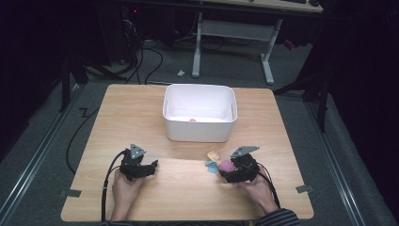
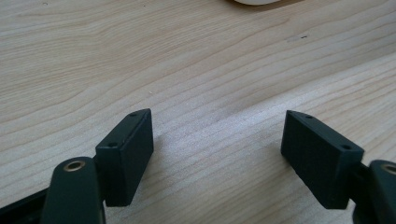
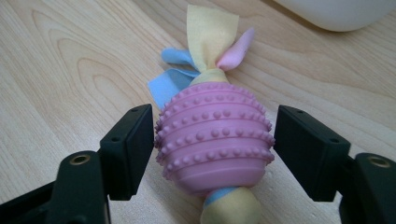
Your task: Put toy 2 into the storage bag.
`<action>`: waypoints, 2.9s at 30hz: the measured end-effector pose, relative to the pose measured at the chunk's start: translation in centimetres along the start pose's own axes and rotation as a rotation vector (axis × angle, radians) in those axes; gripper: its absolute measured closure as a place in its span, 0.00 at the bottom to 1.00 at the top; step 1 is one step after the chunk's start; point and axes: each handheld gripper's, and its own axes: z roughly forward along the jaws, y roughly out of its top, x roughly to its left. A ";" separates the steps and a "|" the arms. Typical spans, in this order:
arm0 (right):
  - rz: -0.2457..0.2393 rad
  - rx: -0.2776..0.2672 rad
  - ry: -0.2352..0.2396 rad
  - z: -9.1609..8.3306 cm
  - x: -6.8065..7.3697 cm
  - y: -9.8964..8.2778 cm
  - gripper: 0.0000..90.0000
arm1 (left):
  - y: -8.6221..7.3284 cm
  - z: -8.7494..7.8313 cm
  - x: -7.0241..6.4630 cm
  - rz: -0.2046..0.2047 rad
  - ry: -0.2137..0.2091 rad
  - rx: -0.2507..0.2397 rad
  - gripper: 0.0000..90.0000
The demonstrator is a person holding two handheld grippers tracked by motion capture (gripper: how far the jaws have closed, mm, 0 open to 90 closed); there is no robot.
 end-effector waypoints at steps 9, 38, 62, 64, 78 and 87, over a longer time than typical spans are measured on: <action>-0.016 0.014 0.000 0.2 0.1 0.0 0.38 | 0.0 0.0 0.0 0.001 0.000 0.000 0.28; -0.036 -0.159 -0.007 -6.3 -1.2 3.1 0.39 | 0.0 0.0 0.0 0.000 -0.001 -0.002 0.28; -0.084 -0.241 -0.063 -11.6 -3.8 10.7 0.39 | 0.0 0.0 0.0 0.001 0.000 -0.001 0.28; -0.079 -0.245 -0.061 -11.6 -4.1 11.2 0.39 | 0.0 0.0 0.0 0.001 0.000 -0.001 0.28; -0.087 -0.228 -0.067 -9.5 -5.1 15.8 0.39 | 0.0 0.0 0.0 0.000 0.000 -0.002 0.28; -0.102 -0.184 -0.087 -7.3 -5.5 17.6 0.39 | 0.0 0.0 0.0 0.002 0.000 -0.001 0.28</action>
